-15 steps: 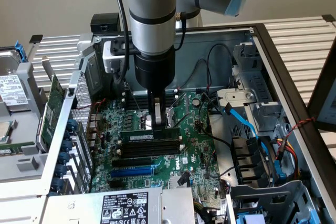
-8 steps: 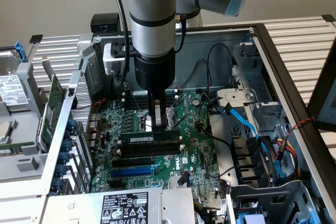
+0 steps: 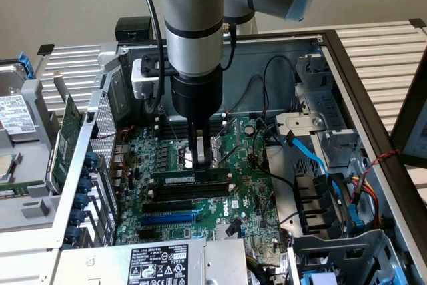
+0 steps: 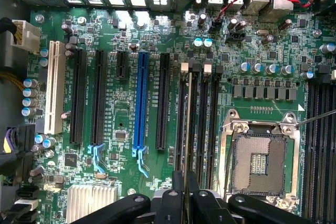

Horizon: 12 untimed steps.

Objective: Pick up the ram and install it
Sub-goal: 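Insert the ram into the slot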

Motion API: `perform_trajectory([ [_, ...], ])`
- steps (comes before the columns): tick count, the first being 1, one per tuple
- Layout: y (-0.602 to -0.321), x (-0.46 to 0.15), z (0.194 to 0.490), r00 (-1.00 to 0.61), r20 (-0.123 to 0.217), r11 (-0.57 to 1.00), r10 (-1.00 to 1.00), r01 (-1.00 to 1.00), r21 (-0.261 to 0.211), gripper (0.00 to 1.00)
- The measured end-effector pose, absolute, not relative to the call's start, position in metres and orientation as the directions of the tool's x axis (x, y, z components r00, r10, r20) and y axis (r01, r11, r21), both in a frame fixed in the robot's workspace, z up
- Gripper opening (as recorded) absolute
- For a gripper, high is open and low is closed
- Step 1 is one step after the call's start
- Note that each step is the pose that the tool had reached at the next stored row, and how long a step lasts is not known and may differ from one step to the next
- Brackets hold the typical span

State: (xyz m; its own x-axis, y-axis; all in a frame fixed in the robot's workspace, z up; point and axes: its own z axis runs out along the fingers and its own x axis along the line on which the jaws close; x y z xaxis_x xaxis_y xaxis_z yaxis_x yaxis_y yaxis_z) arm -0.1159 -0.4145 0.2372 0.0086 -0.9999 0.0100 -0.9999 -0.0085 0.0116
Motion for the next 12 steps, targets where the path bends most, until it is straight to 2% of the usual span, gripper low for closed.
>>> perform_trajectory([
  [12,-0.4146,-0.117,0.2341,0.009,0.013,-0.008,-1.0,-1.0,0.012,0.13],
])
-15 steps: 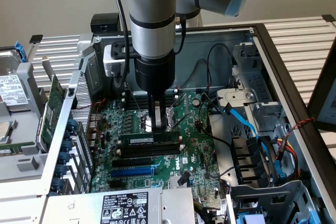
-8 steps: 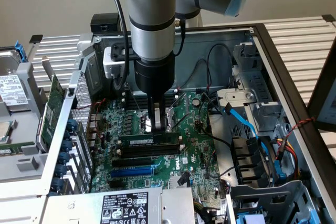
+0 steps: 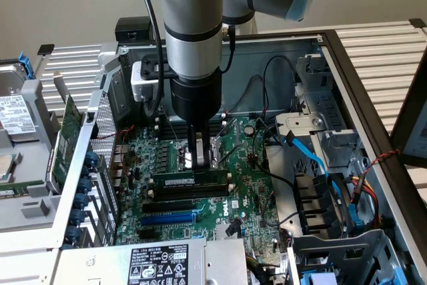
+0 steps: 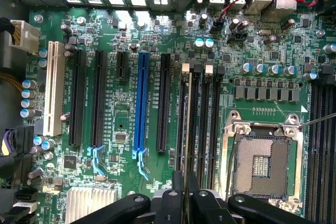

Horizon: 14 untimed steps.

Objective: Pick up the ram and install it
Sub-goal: 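Insert the ram into the slot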

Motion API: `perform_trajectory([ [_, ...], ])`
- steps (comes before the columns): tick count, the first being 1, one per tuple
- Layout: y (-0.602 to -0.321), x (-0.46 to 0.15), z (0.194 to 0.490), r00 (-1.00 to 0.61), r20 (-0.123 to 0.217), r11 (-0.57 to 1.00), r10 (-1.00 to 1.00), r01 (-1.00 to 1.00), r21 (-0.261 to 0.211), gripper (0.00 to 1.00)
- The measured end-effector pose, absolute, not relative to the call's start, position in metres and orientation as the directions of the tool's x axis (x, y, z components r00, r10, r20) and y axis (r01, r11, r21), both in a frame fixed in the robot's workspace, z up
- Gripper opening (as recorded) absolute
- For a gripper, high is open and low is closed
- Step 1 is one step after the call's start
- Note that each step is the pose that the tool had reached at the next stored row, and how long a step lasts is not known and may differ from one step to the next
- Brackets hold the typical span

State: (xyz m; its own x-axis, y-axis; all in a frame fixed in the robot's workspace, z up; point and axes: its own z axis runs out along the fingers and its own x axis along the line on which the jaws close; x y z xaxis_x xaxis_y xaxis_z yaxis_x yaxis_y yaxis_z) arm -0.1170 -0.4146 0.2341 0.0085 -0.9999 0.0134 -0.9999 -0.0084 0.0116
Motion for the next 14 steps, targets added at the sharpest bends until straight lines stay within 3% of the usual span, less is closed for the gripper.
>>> perform_trajectory([
  [14,-0.4125,-0.1174,0.2298,0.009,0.025,-0.008,-1.0,-1.0,0.012,0.13],
])
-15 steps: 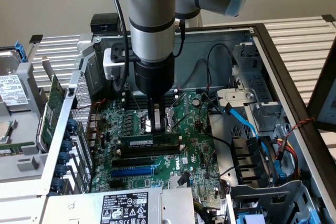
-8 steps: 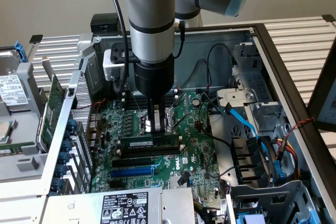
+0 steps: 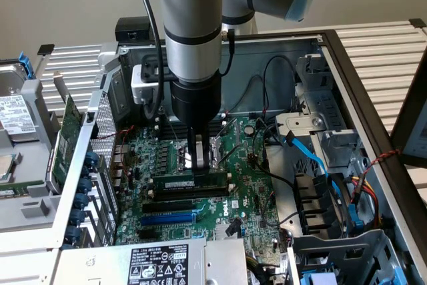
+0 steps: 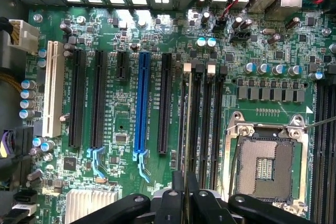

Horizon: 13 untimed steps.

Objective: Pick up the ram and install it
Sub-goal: 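Insert the ram into the slot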

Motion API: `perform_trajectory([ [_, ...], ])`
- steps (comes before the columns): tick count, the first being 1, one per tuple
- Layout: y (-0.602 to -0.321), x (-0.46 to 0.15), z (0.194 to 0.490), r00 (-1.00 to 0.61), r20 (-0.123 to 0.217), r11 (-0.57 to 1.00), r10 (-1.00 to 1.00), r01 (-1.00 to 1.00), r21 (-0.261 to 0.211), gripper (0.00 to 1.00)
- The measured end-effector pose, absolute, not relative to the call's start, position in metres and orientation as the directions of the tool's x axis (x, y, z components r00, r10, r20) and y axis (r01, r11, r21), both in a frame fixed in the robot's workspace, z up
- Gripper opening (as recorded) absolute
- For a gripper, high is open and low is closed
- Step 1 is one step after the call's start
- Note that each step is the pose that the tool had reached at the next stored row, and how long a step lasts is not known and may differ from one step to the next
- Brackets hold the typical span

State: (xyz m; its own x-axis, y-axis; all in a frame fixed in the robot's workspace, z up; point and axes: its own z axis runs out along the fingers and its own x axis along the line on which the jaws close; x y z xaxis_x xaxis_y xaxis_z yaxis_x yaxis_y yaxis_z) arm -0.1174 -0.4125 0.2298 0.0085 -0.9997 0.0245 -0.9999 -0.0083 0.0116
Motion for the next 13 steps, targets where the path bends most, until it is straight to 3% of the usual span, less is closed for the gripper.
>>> perform_trajectory([
  [13,-0.4122,-0.1181,0.2297,0.009,0.032,-0.008,-0.999,-1.0,0.012,0.13],
])
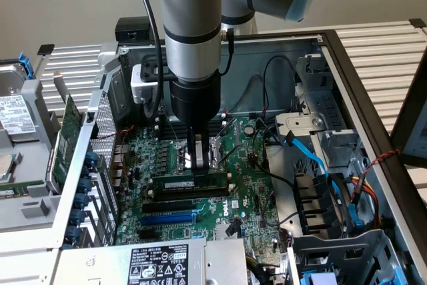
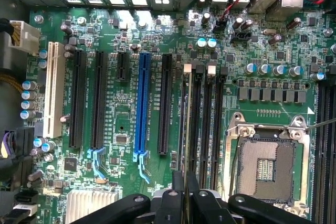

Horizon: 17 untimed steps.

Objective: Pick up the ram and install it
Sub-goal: 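Insert the ram into the slot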

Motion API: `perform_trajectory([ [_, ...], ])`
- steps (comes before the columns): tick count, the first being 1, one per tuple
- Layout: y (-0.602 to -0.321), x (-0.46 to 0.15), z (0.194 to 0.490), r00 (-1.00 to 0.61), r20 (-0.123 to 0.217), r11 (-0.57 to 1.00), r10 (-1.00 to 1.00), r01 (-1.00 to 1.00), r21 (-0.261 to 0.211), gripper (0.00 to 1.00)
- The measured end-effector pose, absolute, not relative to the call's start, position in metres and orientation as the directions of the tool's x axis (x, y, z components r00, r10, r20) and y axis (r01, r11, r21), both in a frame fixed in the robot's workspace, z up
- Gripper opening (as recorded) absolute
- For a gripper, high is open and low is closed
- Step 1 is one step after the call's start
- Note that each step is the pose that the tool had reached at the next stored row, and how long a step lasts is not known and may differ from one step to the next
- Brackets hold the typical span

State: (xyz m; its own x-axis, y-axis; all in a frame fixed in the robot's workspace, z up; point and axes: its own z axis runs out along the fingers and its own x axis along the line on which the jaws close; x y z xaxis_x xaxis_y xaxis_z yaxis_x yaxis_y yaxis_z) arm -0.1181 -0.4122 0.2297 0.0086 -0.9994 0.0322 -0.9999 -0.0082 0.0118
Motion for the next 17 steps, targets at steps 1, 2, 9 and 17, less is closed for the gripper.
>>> perform_trajectory([
  [1,-0.4121,-0.1181,0.2296,0.009,0.033,-0.008,-0.999,-1.0,0.012,0.13],
  [2,-0.4121,-0.1181,0.2297,0.009,0.033,-0.008,-0.999,-1.0,0.012,0.13],
  [9,-0.4118,-0.1179,0.2288,0.009,0.034,-0.008,-0.999,-1.0,0.012,0.13],
  [17,-0.4118,-0.1179,0.2267,0.009,0.034,-0.008,-0.999,-1.0,0.012,0.13],
])
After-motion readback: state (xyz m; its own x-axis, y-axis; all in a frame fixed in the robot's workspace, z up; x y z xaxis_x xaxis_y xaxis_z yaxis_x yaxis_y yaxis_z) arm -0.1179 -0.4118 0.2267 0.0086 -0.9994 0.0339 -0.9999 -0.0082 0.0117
